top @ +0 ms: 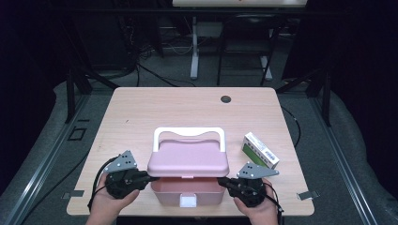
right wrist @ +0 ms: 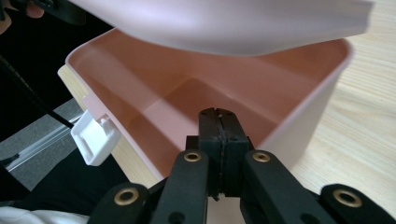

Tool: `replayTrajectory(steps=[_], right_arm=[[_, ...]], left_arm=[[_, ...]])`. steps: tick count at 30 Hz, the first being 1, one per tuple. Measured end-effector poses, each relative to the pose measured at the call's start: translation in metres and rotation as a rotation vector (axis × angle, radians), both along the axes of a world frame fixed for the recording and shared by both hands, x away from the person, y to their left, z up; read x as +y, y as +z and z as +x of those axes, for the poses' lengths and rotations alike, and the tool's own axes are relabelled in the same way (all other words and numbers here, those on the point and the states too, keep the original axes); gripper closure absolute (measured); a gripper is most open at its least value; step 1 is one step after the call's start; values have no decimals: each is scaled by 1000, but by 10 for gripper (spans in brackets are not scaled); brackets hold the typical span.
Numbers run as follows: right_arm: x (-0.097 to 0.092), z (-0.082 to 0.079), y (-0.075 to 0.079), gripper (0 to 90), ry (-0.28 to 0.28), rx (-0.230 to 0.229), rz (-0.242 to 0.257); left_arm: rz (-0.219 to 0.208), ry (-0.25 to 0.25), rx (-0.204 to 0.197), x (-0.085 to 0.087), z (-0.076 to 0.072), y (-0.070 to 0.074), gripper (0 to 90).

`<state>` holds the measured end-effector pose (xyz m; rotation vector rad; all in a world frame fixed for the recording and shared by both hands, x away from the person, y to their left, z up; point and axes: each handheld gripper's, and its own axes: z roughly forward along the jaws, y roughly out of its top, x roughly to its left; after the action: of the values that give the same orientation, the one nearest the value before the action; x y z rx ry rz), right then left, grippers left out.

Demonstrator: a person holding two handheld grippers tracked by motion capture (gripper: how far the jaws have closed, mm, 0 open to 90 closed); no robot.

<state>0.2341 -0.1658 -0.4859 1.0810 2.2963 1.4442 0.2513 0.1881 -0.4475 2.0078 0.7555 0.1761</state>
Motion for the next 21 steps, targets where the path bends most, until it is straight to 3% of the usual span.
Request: replayTrajectory(steps=[21], right_arm=[[13, 0, -11, 900, 32, 15, -19]], left_arm=[[-20, 24, -23, 2, 7, 8, 900]])
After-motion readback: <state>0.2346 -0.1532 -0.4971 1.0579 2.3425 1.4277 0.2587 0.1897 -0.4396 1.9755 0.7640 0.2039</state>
